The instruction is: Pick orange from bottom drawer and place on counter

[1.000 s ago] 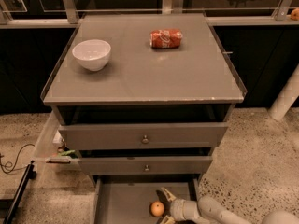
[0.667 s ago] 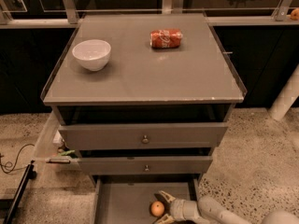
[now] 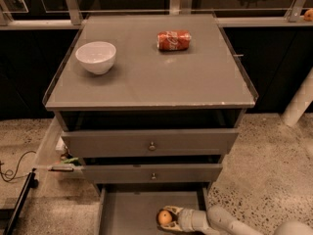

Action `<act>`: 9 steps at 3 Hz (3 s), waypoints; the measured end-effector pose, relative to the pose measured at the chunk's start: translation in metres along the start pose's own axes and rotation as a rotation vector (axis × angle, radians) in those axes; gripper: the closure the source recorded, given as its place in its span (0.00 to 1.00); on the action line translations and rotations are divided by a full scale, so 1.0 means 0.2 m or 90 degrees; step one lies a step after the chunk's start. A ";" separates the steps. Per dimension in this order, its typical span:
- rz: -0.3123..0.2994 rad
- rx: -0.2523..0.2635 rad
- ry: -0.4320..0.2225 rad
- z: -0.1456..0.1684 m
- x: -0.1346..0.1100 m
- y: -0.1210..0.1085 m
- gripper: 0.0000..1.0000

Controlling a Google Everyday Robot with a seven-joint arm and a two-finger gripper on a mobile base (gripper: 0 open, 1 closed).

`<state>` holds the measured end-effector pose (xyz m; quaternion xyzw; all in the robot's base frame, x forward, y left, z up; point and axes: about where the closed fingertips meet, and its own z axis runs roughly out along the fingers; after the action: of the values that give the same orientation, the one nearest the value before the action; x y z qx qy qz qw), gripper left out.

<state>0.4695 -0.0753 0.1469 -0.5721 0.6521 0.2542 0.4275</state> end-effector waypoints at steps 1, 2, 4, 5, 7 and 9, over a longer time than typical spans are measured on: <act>0.000 0.000 0.000 0.00 0.00 0.00 0.89; 0.000 0.000 0.000 0.00 0.00 0.00 1.00; 0.015 -0.019 -0.008 0.00 -0.02 0.02 1.00; 0.015 -0.025 -0.029 -0.08 -0.10 0.00 1.00; 0.001 0.001 -0.042 -0.43 -0.30 -0.10 1.00; -0.046 0.046 0.018 -0.99 -0.67 -0.31 1.00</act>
Offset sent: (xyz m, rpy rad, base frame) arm 0.0000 0.0000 0.0000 0.0000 0.0000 0.0000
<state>0.4730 -0.1797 0.3699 -0.5831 0.6457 0.2068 0.4475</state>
